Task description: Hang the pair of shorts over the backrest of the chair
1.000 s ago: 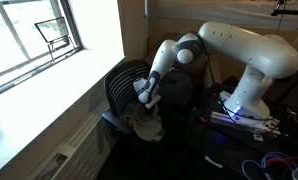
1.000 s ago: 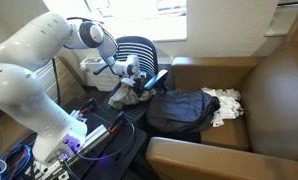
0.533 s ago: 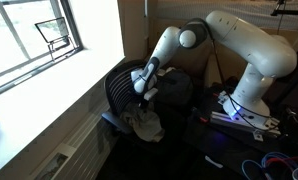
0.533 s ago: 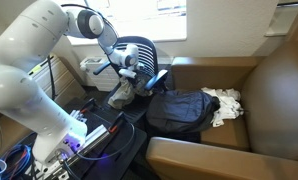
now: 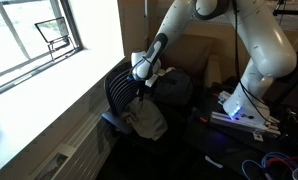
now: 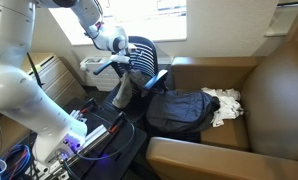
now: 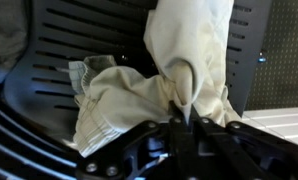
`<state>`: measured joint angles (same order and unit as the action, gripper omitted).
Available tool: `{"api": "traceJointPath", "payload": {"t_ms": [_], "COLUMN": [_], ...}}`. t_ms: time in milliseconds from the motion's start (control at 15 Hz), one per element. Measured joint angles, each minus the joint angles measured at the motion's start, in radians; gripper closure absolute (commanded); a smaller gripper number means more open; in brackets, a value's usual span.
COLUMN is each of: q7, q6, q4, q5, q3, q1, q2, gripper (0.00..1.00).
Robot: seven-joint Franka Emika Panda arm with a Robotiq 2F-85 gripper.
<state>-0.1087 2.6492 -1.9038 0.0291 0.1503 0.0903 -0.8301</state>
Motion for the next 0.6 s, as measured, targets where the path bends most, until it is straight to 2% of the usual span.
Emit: {"api": "traceJointPath", "payload": {"t_ms": [200, 333, 400, 467, 533, 600], "q7": [0.028, 0.023, -0.003, -0.023, -0.053, -0.078], "q6": [0.167, 0.305, 0.315, 0.288, 0.273, 0.273], "q4": [-0.149, -0.254, -0.302, -0.333, -0.346, -0.349], "q5": [0.088, 0.105, 0.105, 0.108, 0.116, 0.123], "q3": [0.054, 0.088, 0.123, 0.174, 0.231, 0.270], "q1": [-0.030, -0.044, -0.064, -0.096, -0.131, -0.156], "q2": [0.129, 0.215, 0.255, 0.277, 0.272, 0.251], "gripper": [0.98, 0.98, 0.98, 0.93, 0.93, 0.98]}}
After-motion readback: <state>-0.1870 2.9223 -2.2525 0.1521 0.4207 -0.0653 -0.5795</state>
